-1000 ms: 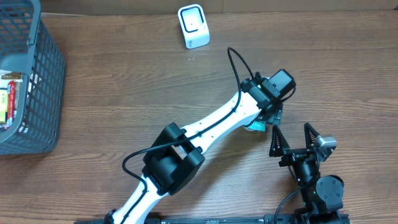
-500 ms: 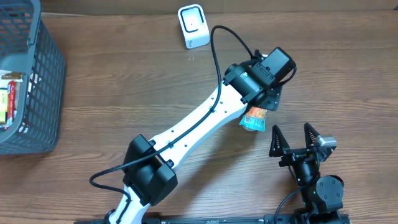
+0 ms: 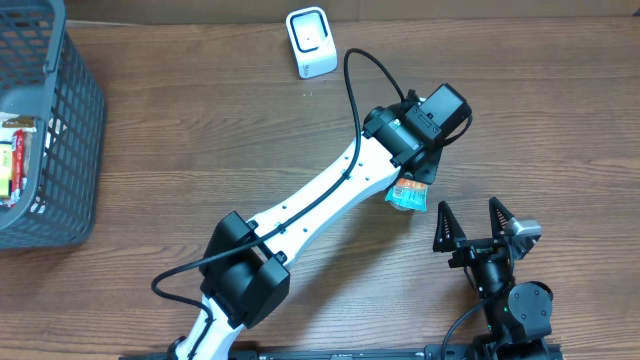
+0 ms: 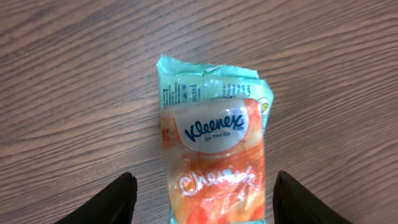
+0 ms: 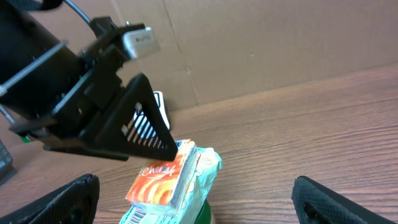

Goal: Scan the item barcode
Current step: 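Lower the packs and release the green wipes pack on the table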

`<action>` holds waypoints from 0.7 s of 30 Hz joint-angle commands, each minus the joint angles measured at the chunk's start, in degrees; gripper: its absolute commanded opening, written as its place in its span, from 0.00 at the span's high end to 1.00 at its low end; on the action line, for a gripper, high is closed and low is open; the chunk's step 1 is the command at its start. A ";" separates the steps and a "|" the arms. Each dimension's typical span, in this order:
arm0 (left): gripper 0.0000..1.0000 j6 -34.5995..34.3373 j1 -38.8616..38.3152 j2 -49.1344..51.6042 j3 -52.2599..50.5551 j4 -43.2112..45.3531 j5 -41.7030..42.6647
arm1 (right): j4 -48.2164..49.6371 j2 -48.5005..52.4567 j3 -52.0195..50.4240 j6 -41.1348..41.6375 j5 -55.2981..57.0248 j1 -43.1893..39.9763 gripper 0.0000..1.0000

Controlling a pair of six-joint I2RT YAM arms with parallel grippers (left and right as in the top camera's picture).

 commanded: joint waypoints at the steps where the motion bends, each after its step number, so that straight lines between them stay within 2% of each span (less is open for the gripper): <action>1: 0.42 0.57 -0.04 1.07 -1.97 1.20 -0.09 | 0.11 -0.52 -0.59 -0.15 0.31 -0.44 0.00; 5: 0.35 0.57 -0.07 1.07 -4.13 4.09 1.03 | 0.11 -0.52 -0.59 -0.15 0.31 -0.44 0.00; 12: 0.36 0.57 -0.07 1.09 -5.18 5.03 1.18 | 0.11 -0.52 -0.59 -0.15 0.31 -0.44 0.00; 16: 0.48 0.59 -0.07 1.11 -5.29 5.01 0.87 | 0.11 -0.52 -0.59 -0.15 0.31 -0.44 0.00; 21: 0.50 0.57 -0.07 1.81 -5.31 5.03 -0.04 | 0.11 -0.52 -0.59 -0.15 0.31 -0.44 0.00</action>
